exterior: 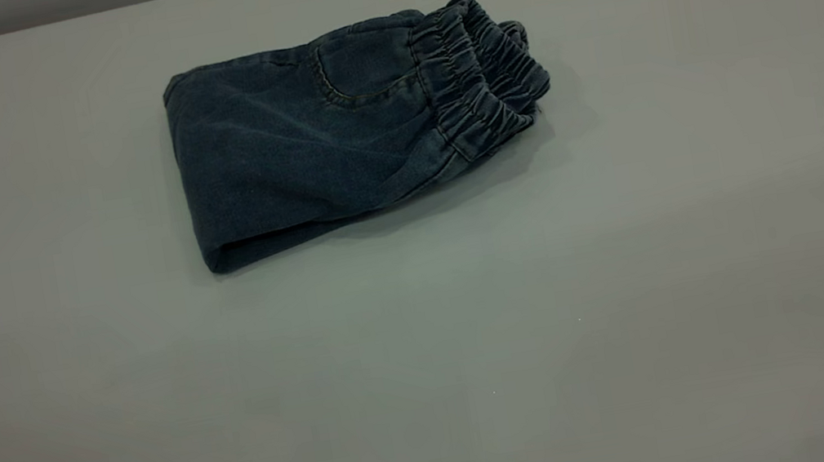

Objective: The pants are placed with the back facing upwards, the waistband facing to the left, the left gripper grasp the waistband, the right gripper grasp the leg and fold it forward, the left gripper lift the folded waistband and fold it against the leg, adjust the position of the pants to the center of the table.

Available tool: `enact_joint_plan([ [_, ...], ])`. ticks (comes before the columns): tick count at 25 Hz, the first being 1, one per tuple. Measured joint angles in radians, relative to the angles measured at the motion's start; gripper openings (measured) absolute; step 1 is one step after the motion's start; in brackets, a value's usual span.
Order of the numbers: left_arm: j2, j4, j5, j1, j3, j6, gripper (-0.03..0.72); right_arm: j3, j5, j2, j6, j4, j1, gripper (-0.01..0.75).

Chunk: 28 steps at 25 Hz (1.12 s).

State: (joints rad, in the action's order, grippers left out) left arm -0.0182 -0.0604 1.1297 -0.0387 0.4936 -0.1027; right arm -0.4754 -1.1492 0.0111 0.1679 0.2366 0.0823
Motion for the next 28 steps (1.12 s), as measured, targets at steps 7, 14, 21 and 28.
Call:
enact_joint_plan([
  [7,0.0,0.0,0.0,0.0,0.0,0.0,0.512,0.0,0.0,0.0,-0.036,-0.029,0.0,0.465],
  [14,0.0,0.0,0.0,0.0,0.0,0.0,0.512,0.0,0.002,0.0,-0.135,-0.123,0.0,0.465],
  [21,0.0,0.0,0.0,0.0,0.0,0.0,0.512,0.0,0.008,0.0,-0.181,-0.156,0.0,0.465],
  [28,0.0,0.0,0.0,0.0,0.0,0.0,0.512,0.0,0.008,0.0,-0.182,-0.154,0.0,0.465],
])
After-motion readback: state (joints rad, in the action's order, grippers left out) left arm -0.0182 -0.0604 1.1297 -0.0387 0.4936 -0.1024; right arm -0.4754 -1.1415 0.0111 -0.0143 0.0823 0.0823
